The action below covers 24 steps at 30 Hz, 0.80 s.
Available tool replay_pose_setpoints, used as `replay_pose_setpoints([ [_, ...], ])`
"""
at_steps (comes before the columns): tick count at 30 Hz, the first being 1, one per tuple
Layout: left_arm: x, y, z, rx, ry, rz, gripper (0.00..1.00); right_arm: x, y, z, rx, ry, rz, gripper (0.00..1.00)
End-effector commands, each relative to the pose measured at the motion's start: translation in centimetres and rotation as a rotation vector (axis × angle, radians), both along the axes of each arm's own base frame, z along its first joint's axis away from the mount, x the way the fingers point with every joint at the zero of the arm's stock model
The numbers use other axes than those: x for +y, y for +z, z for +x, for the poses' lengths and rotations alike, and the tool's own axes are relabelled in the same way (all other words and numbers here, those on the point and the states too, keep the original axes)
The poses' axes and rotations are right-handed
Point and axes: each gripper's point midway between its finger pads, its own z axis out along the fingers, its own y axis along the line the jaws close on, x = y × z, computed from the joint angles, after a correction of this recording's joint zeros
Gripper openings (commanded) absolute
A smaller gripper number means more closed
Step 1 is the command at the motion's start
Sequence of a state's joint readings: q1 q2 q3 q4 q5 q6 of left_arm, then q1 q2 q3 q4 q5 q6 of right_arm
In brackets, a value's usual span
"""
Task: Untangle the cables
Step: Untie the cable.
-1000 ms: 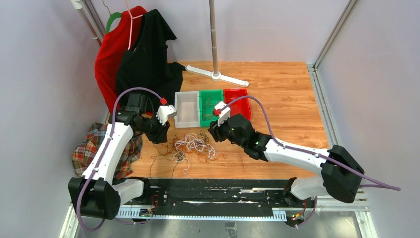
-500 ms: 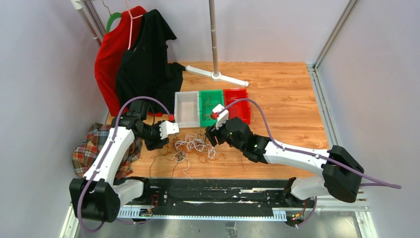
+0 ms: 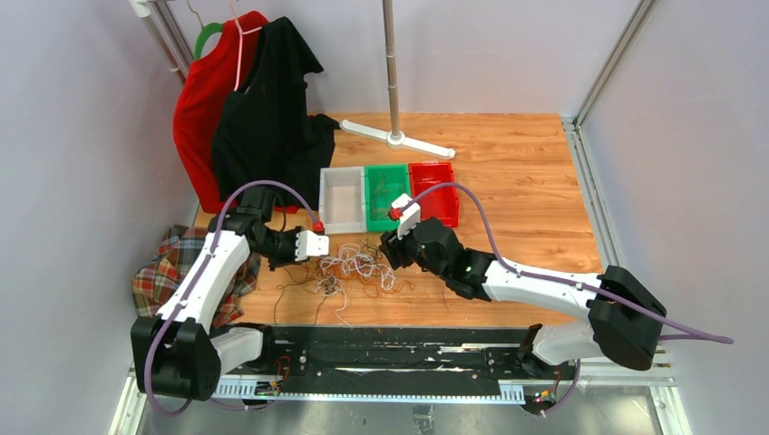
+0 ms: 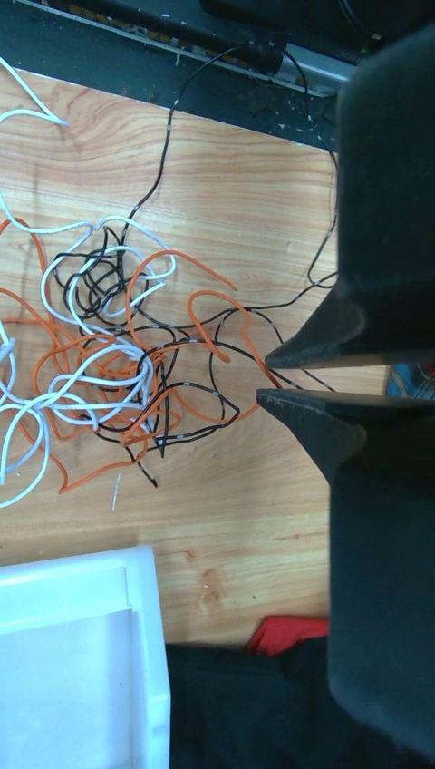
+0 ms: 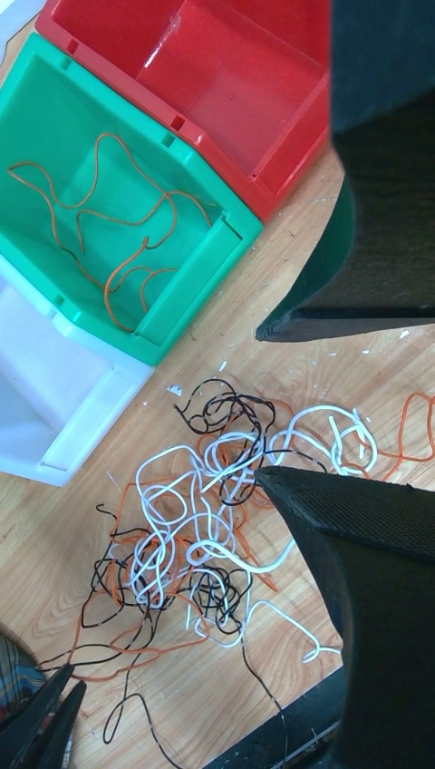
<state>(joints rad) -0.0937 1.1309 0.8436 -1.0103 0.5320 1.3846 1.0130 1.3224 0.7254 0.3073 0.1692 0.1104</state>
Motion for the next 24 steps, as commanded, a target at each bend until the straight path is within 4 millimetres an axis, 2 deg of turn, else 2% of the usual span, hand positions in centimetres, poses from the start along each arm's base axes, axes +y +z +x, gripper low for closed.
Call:
replay_pose_setpoints([
  [1, -1.0, -0.2, 0.1, 0.003, -0.012, -0.058, 0.12, 0.3, 0.4, -0.3, 0.007, -0.008, 0.014, 0.51],
  [3, -1.0, -0.3, -0.2, -0.004, -0.018, -0.054, 0.06, 0.2, 0.3, -0.4, 0.008, -0.007, 0.010, 0.50],
  [6, -0.9, -0.5, -0.7, -0.023, -0.043, -0.032, 0.01, 0.1, 0.2, -0.3, 0.009, -0.013, 0.004, 0.47],
  [13, -1.8, 0.7, -1.8, -0.105, -0.093, -0.019, 0.01, 0.1, 0.2, -0.4, 0.020, -0.015, 0.012, 0.40],
  [16, -2.8, 2.9, -1.7, -0.147, -0.067, -0.062, 0.01, 0.5, 0.5, -0.5, 0.022, -0.002, 0.029, 0.40],
  [18, -3.3, 5.0, -1.4, -0.170, -0.022, -0.107, 0.00, 1.0, 1.3, -0.8, 0.016, 0.021, 0.058, 0.45],
  [21, -3.8, 8.2, -1.1, -0.153, 0.122, -0.178, 0.01, 1.9, 3.4, -1.3, -0.011, 0.047, 0.106, 0.54],
  [24, -3.7, 10.4, -0.9, -0.145, 0.245, -0.225, 0.01, 2.6, 5.8, -1.9, -0.046, 0.066, 0.193, 0.62],
])
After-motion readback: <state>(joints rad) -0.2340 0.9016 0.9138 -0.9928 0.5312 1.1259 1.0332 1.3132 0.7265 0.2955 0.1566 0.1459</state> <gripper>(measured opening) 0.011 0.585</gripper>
